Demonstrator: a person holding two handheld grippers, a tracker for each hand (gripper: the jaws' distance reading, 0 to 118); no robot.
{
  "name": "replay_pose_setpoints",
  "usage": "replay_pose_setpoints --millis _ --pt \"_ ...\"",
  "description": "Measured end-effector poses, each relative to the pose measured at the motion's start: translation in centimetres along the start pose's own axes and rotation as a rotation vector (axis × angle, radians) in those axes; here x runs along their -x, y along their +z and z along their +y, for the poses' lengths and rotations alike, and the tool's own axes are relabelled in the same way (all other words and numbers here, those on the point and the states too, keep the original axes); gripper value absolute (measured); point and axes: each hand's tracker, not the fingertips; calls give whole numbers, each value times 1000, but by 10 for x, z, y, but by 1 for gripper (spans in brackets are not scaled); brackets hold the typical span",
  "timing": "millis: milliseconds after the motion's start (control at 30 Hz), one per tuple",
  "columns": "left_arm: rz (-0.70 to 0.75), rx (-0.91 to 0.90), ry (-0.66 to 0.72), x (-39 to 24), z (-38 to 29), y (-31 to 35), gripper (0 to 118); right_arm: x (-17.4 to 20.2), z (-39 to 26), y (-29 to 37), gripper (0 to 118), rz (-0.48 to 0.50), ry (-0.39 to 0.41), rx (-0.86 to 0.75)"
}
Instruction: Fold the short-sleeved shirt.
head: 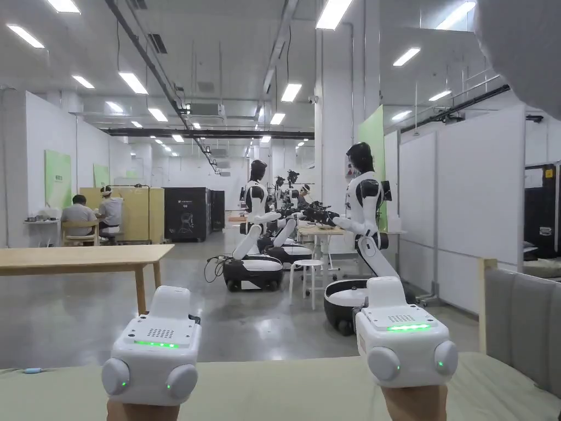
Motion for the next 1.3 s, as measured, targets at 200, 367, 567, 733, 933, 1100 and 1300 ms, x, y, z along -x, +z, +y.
replay_pose_setpoints --millis 200,367,567,733,933,1100,1300 --pt "82 6 44 52 3 11 0 40 9 2 0 63 15 -17" --pt "253 21 35 151 -14 47 0 135 15 2 0 232 -13 -48" --pt "476 78 -11 264 -40 109 0 260 19 32 0 469 -24 -48" --pt "555 86 -18 307 -52 131 0 309 13 33 0 564 -9 -36" --pt "359 229 -108 308 -61 103 0 299 14 57 0 609 -34 -12" --pt "40 750 -118 300 -115 36 0 290 -3 49 0 635 -20 -2" --pt "7 842 95 302 -213 -23 23 283 -37 31 0 684 -6 43"
